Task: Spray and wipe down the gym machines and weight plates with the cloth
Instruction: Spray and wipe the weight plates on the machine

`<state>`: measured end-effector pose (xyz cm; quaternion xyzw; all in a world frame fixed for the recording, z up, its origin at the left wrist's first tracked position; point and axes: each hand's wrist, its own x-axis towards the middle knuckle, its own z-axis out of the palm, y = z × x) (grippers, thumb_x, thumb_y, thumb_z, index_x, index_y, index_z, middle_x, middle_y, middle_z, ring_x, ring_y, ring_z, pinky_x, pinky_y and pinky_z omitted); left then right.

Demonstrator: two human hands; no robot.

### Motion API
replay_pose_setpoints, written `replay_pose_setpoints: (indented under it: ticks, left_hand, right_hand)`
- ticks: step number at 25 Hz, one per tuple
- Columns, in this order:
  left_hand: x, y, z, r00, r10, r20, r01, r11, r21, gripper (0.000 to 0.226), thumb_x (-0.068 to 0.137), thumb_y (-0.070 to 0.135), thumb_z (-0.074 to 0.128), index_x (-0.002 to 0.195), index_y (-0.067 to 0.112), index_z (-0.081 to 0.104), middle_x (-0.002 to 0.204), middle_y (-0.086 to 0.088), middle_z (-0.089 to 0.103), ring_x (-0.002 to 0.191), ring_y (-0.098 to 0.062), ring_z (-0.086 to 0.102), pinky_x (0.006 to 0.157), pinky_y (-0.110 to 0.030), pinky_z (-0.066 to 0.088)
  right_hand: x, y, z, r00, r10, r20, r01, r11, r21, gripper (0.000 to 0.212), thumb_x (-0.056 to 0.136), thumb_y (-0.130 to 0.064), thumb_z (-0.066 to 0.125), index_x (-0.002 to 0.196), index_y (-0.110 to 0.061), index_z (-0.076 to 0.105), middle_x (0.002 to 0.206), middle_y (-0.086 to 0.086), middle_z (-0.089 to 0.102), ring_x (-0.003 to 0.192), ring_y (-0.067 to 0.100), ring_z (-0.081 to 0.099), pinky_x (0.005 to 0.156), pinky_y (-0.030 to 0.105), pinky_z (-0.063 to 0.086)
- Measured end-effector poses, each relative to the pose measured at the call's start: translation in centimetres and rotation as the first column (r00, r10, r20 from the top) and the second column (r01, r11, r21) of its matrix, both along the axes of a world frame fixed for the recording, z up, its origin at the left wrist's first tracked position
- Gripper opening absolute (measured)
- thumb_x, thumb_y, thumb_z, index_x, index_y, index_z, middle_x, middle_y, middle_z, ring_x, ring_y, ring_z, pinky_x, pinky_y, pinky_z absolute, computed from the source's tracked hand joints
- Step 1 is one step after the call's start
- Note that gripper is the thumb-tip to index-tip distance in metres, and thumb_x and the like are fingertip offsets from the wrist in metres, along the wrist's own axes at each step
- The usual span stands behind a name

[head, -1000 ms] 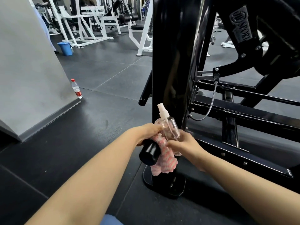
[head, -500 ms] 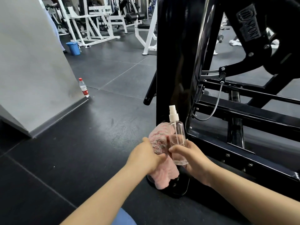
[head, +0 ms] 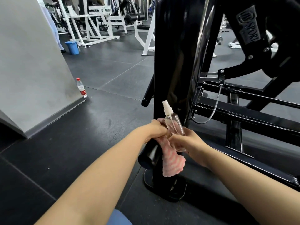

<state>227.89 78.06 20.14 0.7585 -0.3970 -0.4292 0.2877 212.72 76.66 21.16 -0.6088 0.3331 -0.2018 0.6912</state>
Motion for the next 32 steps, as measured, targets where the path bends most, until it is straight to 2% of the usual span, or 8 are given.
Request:
replay_pose_setpoints:
  ticks: [3, 9, 16, 18, 21, 25, 29, 32]
  left_hand:
    - [0.4, 2.5, 1.2, 0.902, 0.073, -0.425, -0.018, 0.991, 0.133, 0.015, 0.082, 0.017, 0.065, 0.091, 0.005, 0.066, 0.070, -0.005, 0.067, 0.057, -0.016, 0.062, 0.061, -0.026, 0.052]
    - [-0.3, 7.4, 0.7, 0.620, 0.213, -0.755, -0.172, 0.976, 0.134, 0.024, 0.074, 0.027, 0.066, 0.065, 0.006, 0.073, 0.070, -0.008, 0.069, 0.055, -0.018, 0.065, 0.057, -0.024, 0.055]
    - [-1.0, 11.1, -2.0, 0.289, 0.166, -0.943, -0.245, 0.965, 0.095, 0.052, 0.065, 0.024, 0.080, 0.108, 0.002, 0.063, 0.101, -0.012, 0.061, 0.087, -0.022, 0.059, 0.085, -0.034, 0.048]
    - [-1.5, 11.8, -2.0, 0.327, 0.124, -0.937, -0.249, 0.968, 0.041, 0.048, 0.062, 0.025, 0.083, 0.101, 0.002, 0.066, 0.093, -0.011, 0.065, 0.082, -0.020, 0.062, 0.082, -0.032, 0.051]
    - [-2.4, 12.5, -1.3, 0.653, 0.124, -0.747, -0.267, 0.961, -0.073, 0.007, 0.081, 0.012, 0.063, 0.086, 0.007, 0.063, 0.070, -0.003, 0.065, 0.057, -0.008, 0.063, 0.056, -0.020, 0.051]
    - [-1.3, 13.2, -1.7, 0.974, -0.007, -0.228, -0.043, 0.976, -0.212, 0.036, 0.078, -0.006, 0.069, 0.110, 0.007, 0.061, 0.096, -0.002, 0.070, 0.082, -0.005, 0.064, 0.073, -0.013, 0.051]
    - [0.9, 13.2, 0.6, 0.830, -0.273, 0.486, 0.283, 0.958, 0.054, 0.015, 0.083, 0.013, 0.067, 0.095, 0.003, 0.065, 0.095, -0.005, 0.069, 0.088, -0.015, 0.062, 0.071, -0.018, 0.045]
    - [1.5, 12.0, 3.5, 0.708, -0.465, 0.531, 0.366, 0.885, 0.287, 0.022, 0.091, 0.026, 0.058, 0.081, 0.007, 0.058, 0.078, -0.003, 0.061, 0.077, -0.021, 0.055, 0.065, -0.028, 0.038]
  right_hand:
    - [-0.1, 0.3, 0.0, 1.000, -0.027, 0.009, 0.026, 0.995, 0.093, 0.031, 0.062, -0.005, 0.065, 0.092, -0.010, 0.060, 0.075, 0.010, 0.051, 0.065, 0.017, 0.046, 0.057, 0.025, 0.036]
    - [-0.1, 1.3, -0.3, 1.000, 0.010, 0.007, -0.010, 0.999, 0.045, 0.022, 0.081, 0.007, 0.058, 0.091, -0.013, 0.058, 0.078, 0.006, 0.052, 0.068, 0.018, 0.050, 0.061, 0.026, 0.040]
    - [0.4, 2.8, -1.0, 0.994, 0.035, 0.099, -0.044, 0.995, 0.092, 0.060, 0.062, -0.005, 0.066, 0.118, -0.024, 0.056, 0.098, 0.015, 0.058, 0.086, 0.027, 0.054, 0.072, 0.035, 0.046]
    - [0.3, 2.9, -0.7, 0.993, 0.063, 0.098, -0.073, 0.992, 0.100, 0.059, 0.071, 0.005, 0.065, 0.121, -0.023, 0.053, 0.098, 0.014, 0.057, 0.085, 0.026, 0.054, 0.068, 0.030, 0.045]
    - [0.2, 2.6, -0.5, 0.994, 0.078, 0.077, -0.087, 0.989, 0.121, 0.055, 0.076, 0.010, 0.062, 0.120, -0.020, 0.052, 0.078, 0.006, 0.057, 0.063, 0.015, 0.054, 0.055, 0.023, 0.042]
    - [-0.1, 2.2, -0.1, 0.988, 0.130, 0.080, -0.139, 0.983, 0.124, 0.046, 0.081, 0.017, 0.054, 0.113, -0.017, 0.053, 0.054, -0.005, 0.045, 0.042, 0.005, 0.038, 0.040, 0.016, 0.031]
    - [-0.6, 2.2, -0.1, 0.979, 0.183, 0.085, -0.189, 0.979, 0.078, 0.044, 0.082, 0.018, 0.050, 0.111, -0.014, 0.053, 0.052, -0.006, 0.042, 0.041, 0.005, 0.034, 0.039, 0.016, 0.029]
    - [-0.5, 2.4, -0.2, 0.982, 0.159, 0.106, -0.167, 0.983, 0.074, 0.037, 0.083, 0.017, 0.047, 0.102, -0.014, 0.055, 0.047, -0.011, 0.049, 0.038, 0.002, 0.042, 0.039, 0.014, 0.034]
